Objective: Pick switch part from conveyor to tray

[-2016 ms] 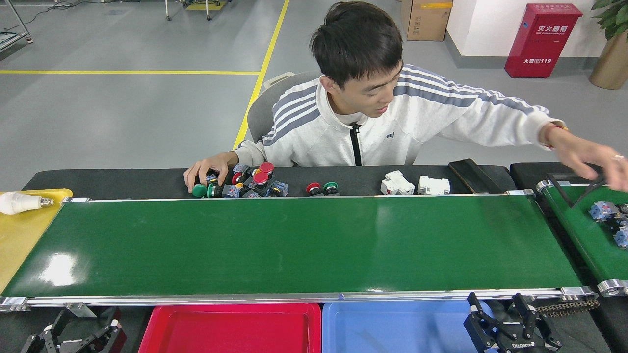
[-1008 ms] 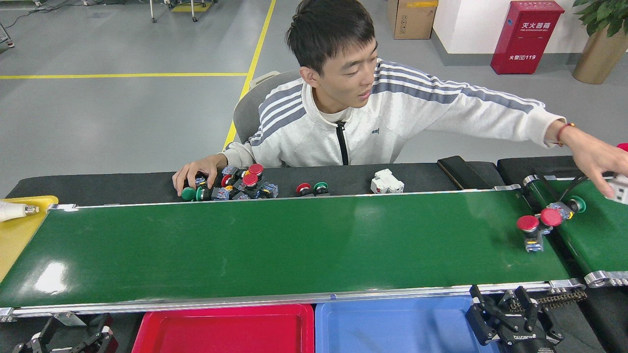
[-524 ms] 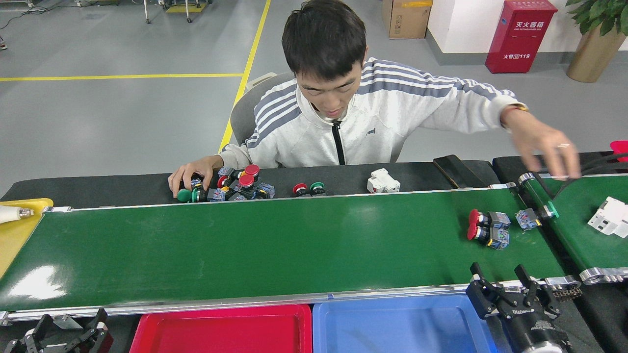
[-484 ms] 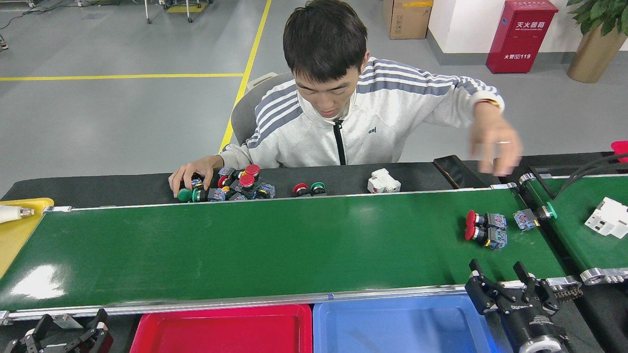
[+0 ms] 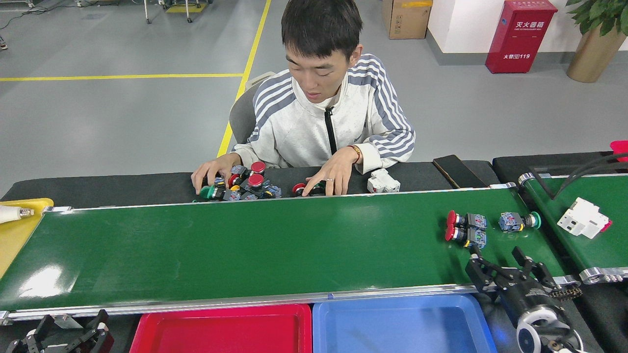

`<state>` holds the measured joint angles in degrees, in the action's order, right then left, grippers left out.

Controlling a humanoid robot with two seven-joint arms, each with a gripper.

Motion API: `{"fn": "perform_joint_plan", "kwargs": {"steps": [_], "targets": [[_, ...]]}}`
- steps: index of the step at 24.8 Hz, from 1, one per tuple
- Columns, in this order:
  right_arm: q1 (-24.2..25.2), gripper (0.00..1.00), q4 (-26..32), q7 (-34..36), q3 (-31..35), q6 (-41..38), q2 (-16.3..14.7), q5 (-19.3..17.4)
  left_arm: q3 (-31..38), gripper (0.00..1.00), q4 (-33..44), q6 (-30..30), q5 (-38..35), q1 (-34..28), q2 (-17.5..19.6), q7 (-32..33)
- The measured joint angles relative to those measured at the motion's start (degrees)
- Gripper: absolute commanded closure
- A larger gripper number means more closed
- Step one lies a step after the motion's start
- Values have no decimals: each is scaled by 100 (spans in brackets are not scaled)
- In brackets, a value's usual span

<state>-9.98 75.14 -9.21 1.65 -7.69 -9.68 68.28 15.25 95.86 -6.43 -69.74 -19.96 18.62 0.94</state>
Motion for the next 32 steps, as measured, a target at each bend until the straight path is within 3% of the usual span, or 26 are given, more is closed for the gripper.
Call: {"fn": "perform_joint_plan", "kwargs": {"steps": [9, 18, 27, 32], "targets": [[-633, 0, -545, -116, -993, 509, -13, 571, 9, 0, -40, 0, 0, 25, 0, 0], [-1213, 0, -1167, -156, -1392, 741, 9, 590, -3, 0, -41, -16, 0, 67, 0, 2], [-1865, 0, -1968, -171, -1543, 769, 389, 590, -21, 0, -55, -17, 0, 119, 2, 5], [-1944, 18, -2130, -160, -1827, 778, 465, 599, -27, 0, -55, -17, 0, 82, 2, 6]]}}
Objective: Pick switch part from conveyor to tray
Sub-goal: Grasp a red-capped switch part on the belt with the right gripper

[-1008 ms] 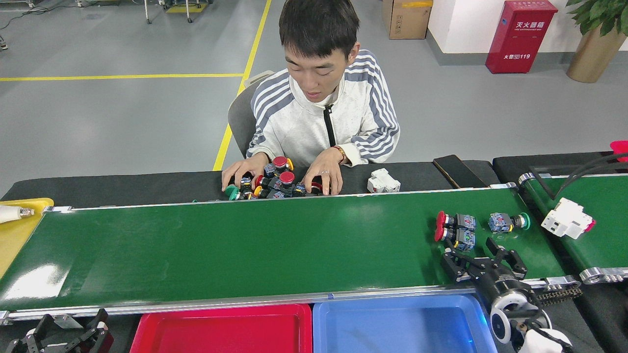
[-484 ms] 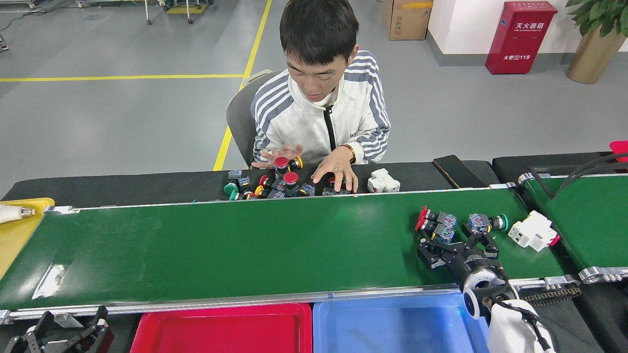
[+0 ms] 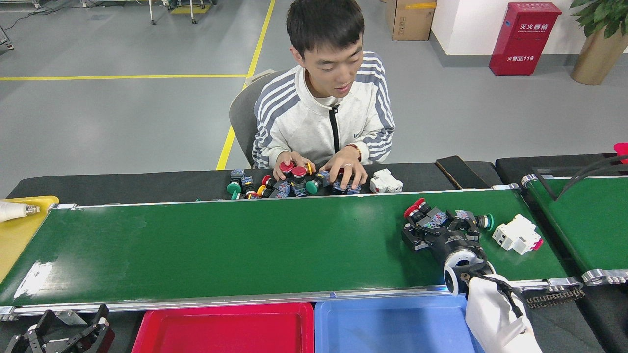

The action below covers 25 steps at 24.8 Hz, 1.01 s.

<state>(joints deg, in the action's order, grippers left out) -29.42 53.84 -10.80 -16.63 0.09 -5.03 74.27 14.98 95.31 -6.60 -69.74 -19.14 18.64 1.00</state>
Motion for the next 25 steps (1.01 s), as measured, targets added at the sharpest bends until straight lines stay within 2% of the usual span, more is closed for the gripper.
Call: {"fn": "perform_joint_plan", "kwargs": {"steps": [5, 8, 12, 16, 18, 21, 22, 24, 25], "targets": [[-23, 53, 0, 106, -247, 9, 0, -1, 17, 0, 1, 0, 0, 16, 43, 0], [-19, 59, 1, 193, -269, -45, -1, -7, 19, 0, 1, 0, 0, -13, 43, 0], [44, 59, 162, 366, -279, -73, -2, -25, 22, 0, 25, 0, 1, -14, 43, 1], [434, 60, 937, 535, -386, -356, -3, -27, 26, 0, 49, 0, 1, -69, 43, 1], [689, 60, 1375, 555, -404, -725, -3, -20, 26, 0, 50, 0, 1, -77, 43, 2], [936, 60, 1966, 577, -409, -1774, -3, -15, 26, 0, 57, 9, 1, -77, 43, 2], [955, 58, 2164, 580, -414, -2131, -2, -11, 27, 0, 66, 12, 1, -77, 43, 3], [952, 49, 2376, 598, -545, -2713, 42, 6, 28, 0, 73, 13, 1, -79, 41, 3], [954, 41, 2412, 598, -787, -2918, 126, 23, 27, 0, 73, 14, 1, -79, 41, 5]]}}
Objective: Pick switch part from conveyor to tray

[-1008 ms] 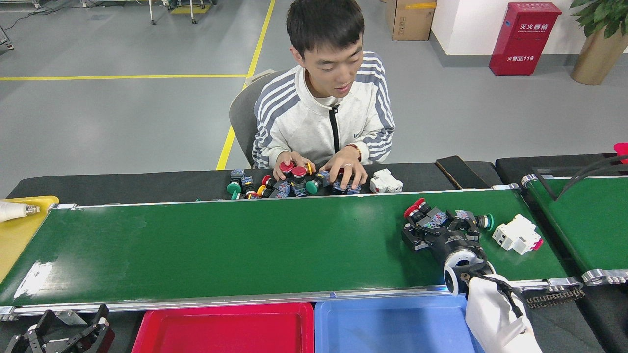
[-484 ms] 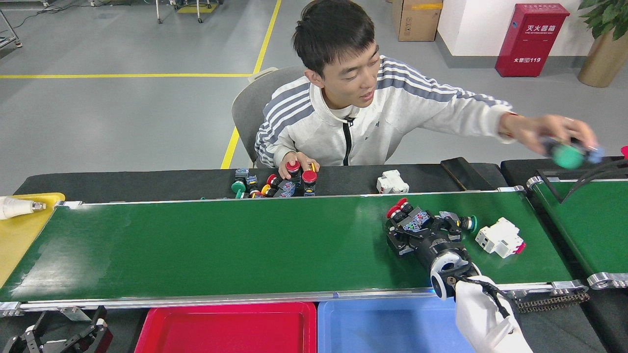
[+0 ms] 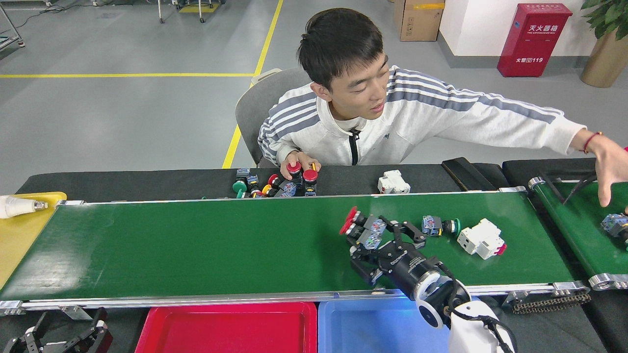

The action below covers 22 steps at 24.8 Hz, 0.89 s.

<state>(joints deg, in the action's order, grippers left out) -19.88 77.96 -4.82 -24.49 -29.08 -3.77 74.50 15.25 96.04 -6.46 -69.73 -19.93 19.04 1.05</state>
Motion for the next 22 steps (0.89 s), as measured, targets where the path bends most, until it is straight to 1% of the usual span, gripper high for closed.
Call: {"fn": "perform_joint_plan", "kwargs": {"steps": [1, 2, 5, 7, 9, 11, 13, 14, 15, 17, 18, 19, 20, 22], "targets": [[1, 23, 9, 0, -285, -178, 80, 30, 0, 0, 1, 0, 0, 4, 0, 10], [1, 0, 11, 1, -621, -292, 160, 47, 0, 0, -1, 0, 0, 26, 0, 18], [6, 0, 11, 87, -1400, -484, 239, 52, 2, 0, -16, 0, 2, 121, 0, -91], [56, 0, 7, 137, -1709, -534, 239, 52, 2, 0, -16, 0, 2, 133, 0, -197], [103, 0, -57, 165, -1771, -537, 242, 47, 2, 0, -16, 0, 2, 133, 1, -241], [152, 0, -101, 181, -1652, -545, 242, 12, 0, 0, -16, 0, 2, 133, 2, -262], [282, 0, -96, 195, -1273, -543, 242, -86, -9, 0, -16, -3, 1, 145, 39, -282], [405, 3, -59, 195, -980, -547, 242, -164, -16, 0, -16, -6, 1, 148, 87, -288], [581, 8, 6, 197, -666, -552, 242, -219, -16, 0, -12, -10, 1, 147, 127, -283], [1237, 12, 428, 199, 330, -252, 263, -259, -9, 0, 2, -25, 1, 125, 158, -213], [1670, 12, 766, 199, 790, 83, 293, -239, -9, 0, 2, -31, 1, 115, 158, -179], [2039, 12, 1080, 202, 1091, 525, 332, -209, -9, 0, 0, -36, 1, 108, 158, -143], [2484, 12, 1468, 221, 1306, 1094, 388, -187, -11, 0, -1, -42, 1, 107, 168, -117], [3100, 10, 2016, 434, 1435, 2317, 412, -173, -12, 0, -4, -46, 2, 103, 227, -87]]}}
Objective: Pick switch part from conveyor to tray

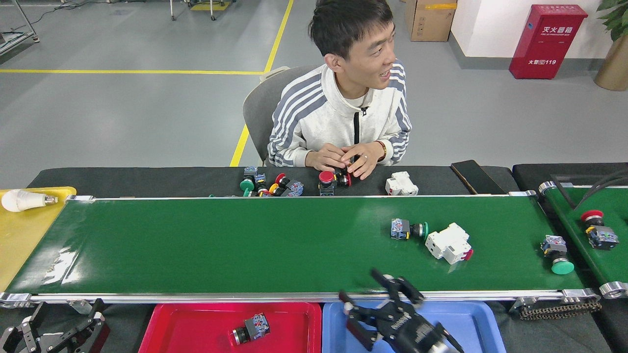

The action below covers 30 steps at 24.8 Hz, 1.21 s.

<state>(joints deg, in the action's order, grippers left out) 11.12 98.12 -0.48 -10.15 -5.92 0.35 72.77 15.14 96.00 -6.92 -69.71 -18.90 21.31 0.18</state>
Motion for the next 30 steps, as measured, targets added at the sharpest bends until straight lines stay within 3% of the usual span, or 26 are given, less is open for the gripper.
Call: {"fn": "perform_joint_plan", "kwargs": {"steps": [4, 7, 11, 15, 22, 30], "targets": [[144, 5, 69, 271, 163, 1533, -241, 1, -10, 0, -11, -5, 1, 8, 23, 16], [-367, 5, -218, 312, 207, 1920, -262, 6, -18, 0, -16, -6, 1, 6, 30, 20], [-961, 4, -670, 56, 168, 2060, -298, 153, -19, 0, -34, -7, 17, 47, 30, 24], [-1342, 3, -1212, -44, -307, 2074, -293, 390, -19, 0, -34, -8, 21, 37, 31, 26], [-1733, 3, -1703, -141, -960, 2080, -193, 395, -19, 0, -36, -9, 21, 27, 30, 30], [-2445, 2, -2426, -203, -1069, 1994, 13, 385, -19, 0, -36, -27, 21, 41, 30, 31]]}}
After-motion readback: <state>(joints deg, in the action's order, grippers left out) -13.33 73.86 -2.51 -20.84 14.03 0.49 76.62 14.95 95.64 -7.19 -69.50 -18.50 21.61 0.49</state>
